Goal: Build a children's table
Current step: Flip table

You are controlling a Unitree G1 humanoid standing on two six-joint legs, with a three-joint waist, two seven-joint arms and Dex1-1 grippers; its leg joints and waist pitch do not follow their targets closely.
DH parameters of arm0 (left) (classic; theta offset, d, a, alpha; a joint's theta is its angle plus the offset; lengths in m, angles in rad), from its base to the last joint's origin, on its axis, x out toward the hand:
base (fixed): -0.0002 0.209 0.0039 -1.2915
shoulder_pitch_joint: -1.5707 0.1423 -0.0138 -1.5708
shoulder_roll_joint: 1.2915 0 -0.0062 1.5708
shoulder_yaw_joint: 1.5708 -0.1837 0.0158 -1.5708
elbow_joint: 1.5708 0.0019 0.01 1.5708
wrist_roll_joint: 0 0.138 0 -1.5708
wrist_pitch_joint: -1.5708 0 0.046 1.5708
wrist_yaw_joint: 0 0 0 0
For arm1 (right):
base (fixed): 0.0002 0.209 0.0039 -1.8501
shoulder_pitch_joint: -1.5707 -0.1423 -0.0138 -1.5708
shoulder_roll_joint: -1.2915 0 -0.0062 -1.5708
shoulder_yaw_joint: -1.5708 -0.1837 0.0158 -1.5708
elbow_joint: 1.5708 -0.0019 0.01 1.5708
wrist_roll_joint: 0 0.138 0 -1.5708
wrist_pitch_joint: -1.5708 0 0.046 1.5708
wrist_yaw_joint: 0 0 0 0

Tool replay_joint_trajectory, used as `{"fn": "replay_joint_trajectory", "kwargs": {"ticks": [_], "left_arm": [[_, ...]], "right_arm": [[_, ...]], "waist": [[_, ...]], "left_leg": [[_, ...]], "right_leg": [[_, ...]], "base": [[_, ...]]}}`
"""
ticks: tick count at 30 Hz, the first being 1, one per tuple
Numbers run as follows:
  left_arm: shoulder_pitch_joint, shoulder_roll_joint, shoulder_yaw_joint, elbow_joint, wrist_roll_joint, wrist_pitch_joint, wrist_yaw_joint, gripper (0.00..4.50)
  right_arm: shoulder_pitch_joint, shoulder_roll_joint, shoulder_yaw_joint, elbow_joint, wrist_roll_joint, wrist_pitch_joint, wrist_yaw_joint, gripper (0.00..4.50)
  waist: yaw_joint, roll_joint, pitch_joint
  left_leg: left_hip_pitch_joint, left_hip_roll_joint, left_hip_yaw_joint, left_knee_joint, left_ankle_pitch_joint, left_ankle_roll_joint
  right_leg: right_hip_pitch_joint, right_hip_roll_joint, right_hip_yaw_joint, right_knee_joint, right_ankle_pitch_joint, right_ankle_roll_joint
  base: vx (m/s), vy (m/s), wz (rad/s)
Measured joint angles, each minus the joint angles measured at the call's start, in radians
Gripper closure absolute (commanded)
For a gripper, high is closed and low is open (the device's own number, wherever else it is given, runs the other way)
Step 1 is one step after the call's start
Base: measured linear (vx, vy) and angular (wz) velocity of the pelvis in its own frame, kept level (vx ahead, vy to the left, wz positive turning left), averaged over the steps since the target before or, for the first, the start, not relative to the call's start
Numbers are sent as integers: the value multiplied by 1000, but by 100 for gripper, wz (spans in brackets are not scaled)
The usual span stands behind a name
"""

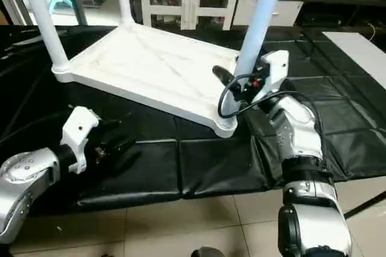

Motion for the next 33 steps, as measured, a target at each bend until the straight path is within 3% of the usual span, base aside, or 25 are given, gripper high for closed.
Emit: {"fn": "replay_joint_trajectory", "kwargs": {"ticks": [3,5,19,33], "left_arm": [[0,0,0,0,0,0,4,100],[0,0,0,0,0,0,5,100],[-1,-1,-2,0,5,1,11,100],[-1,-1,-2,0,5,1,11,100]], "right_arm": [[0,0,7,12,-4,-16,13,134],[0,0,13,12,-7,-19,15,167],[3,1,22,14,-13,-53,33,281],[3,1,22,14,-12,-53,34,284]], "waist": [[-1,0,0],[-1,0,0],[-4,0,0],[-5,0,0]], "left_leg": [[-1,0,0,-1,0,0],[0,0,0,-1,0,0],[0,0,0,-1,0,0],[0,0,0,0,0,0]], "right_leg": [[-1,0,0,0,0,0],[-1,0,0,0,0,0],[-1,0,0,0,-3,6],[-1,0,0,0,-2,6]], "base": [[0,0,0],[0,0,0],[0,0,0],[0,0,0]]}}
